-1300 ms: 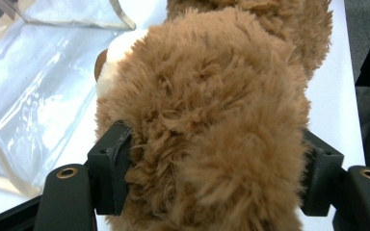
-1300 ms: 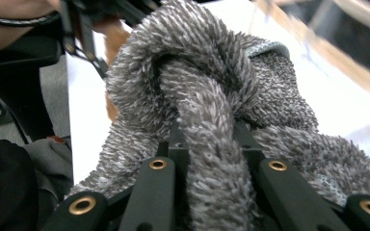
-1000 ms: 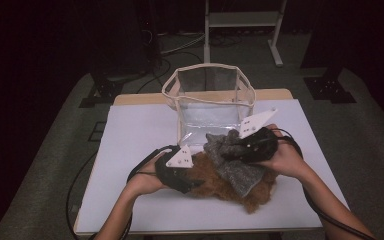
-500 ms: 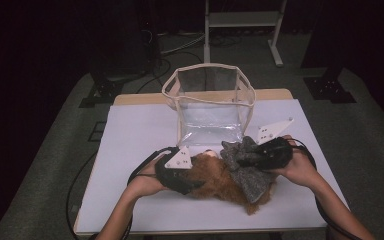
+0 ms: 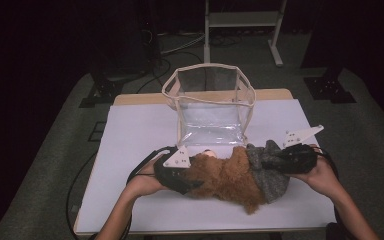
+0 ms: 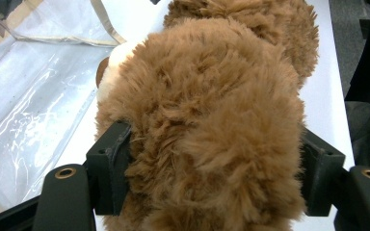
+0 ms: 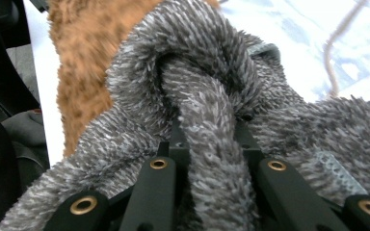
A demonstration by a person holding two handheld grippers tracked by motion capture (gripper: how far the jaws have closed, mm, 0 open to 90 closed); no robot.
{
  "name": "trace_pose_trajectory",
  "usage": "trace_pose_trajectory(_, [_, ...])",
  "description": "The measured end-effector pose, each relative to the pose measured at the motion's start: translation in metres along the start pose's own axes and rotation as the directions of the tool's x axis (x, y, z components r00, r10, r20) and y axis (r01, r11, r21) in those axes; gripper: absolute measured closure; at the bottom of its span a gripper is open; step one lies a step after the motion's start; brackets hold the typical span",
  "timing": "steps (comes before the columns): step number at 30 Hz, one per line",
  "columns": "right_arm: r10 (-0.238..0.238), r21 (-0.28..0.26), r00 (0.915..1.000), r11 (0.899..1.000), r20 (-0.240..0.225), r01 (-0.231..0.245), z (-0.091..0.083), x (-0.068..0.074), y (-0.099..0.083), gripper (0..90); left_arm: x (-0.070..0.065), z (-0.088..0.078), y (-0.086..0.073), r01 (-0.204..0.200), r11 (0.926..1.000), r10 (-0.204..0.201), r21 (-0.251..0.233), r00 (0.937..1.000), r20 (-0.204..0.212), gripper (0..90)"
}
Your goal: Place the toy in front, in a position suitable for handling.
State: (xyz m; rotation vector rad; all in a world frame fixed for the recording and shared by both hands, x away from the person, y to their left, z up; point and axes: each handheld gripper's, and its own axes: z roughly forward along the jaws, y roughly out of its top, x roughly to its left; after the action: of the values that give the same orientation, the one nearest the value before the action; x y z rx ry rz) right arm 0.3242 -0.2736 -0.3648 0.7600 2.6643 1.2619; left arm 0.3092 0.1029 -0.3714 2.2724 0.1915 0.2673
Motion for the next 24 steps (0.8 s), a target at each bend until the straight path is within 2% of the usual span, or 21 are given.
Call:
trace_pose_trajectory(3, [0.016,-0.003,0.9998,1.000,0.012,-0.016,-0.007,-0.002,-0.005,75.2,0.001,0.000,0.000,-0.003,1.0000,0.003,0.005,1.0000,0.002,28.5])
trace_pose_trajectory(6, [0.011,-0.005,0.9999,1.000,0.010,-0.011,-0.009,0.000,-0.003,75.2,0.001,0.000,0.000,-0.004,1.0000,0.004,0.009,1.0000,0.002,28.5])
trace_pose_trajectory(9, [-0.003,-0.020,0.9998,1.000,-0.018,0.003,-0.005,0.002,0.006,75.1,0.001,0.000,0.001,-0.002,1.0000,0.002,0.008,1.0000,0.002,28.5])
trace_pose_trajectory(13, [-0.035,-0.027,0.9973,0.999,-0.064,0.033,0.009,0.007,0.027,75.1,0.000,0.000,0.002,-0.009,0.9999,0.009,0.007,1.0000,0.001,28.5])
trace_pose_trajectory(18, [-0.079,-0.018,0.9886,0.997,-0.129,0.077,0.040,0.016,0.055,75.1,-0.001,0.000,0.003,-0.015,0.9999,0.015,0.007,0.9999,0.000,28.4])
trace_pose_trajectory(21, [-0.091,0.000,0.9842,0.996,-0.152,0.092,0.053,0.021,0.062,75.1,0.000,0.000,0.001,-0.022,0.9993,0.022,0.029,0.9998,-0.004,28.4])
trace_pose_trajectory(24, [-0.087,0.002,0.9847,0.996,-0.151,0.088,0.053,0.020,0.059,75.0,0.001,0.000,-0.002,-0.015,0.9996,0.015,0.023,0.9999,0.001,28.4])
